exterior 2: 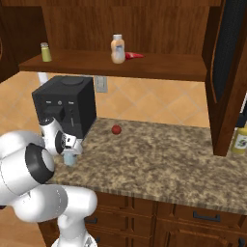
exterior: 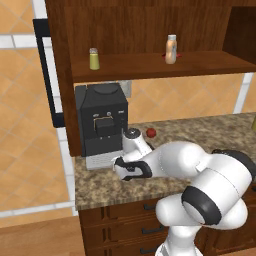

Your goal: Put the shaker and condiment bottle from the counter next to their counterparts in the cabinet.

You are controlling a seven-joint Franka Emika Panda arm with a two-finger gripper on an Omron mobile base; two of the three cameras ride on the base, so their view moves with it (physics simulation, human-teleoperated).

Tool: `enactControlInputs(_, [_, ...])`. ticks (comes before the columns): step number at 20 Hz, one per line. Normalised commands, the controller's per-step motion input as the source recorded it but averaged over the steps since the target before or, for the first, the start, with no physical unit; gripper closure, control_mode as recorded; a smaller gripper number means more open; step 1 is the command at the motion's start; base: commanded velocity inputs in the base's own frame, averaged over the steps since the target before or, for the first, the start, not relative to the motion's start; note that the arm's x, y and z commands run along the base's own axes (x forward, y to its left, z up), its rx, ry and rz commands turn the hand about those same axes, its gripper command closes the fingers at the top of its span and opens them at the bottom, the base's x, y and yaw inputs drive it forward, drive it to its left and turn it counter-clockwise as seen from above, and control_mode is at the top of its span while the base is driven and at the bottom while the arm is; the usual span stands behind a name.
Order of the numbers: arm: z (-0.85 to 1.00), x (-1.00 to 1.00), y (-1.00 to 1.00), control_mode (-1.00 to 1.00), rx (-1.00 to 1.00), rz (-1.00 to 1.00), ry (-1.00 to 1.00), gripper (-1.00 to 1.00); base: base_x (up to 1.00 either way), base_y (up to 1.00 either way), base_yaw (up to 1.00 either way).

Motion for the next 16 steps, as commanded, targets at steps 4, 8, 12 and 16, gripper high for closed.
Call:
enactControlInputs(4, [0.0, 0.0, 0.0, -1.0, 0.0, 0.0, -0.01, 1.0, 0.0, 0.0, 0.0])
enactControlInputs(8, [0.46, 0.0, 0.0, -1.0, 0.0, 0.0, -0.08, 1.0, 0.0, 0.0, 0.0])
enactControlInputs(12, [0.92, -0.09, -0.02, -1.0, 0.04, 0.0, -0.12, 1.0, 0.0, 0.0, 0.0])
enactControlInputs(16, [0.97, -0.06, -0.03, -1.0, 0.11, 0.02, -0.06, 1.0, 0.0, 0.0, 0.0])
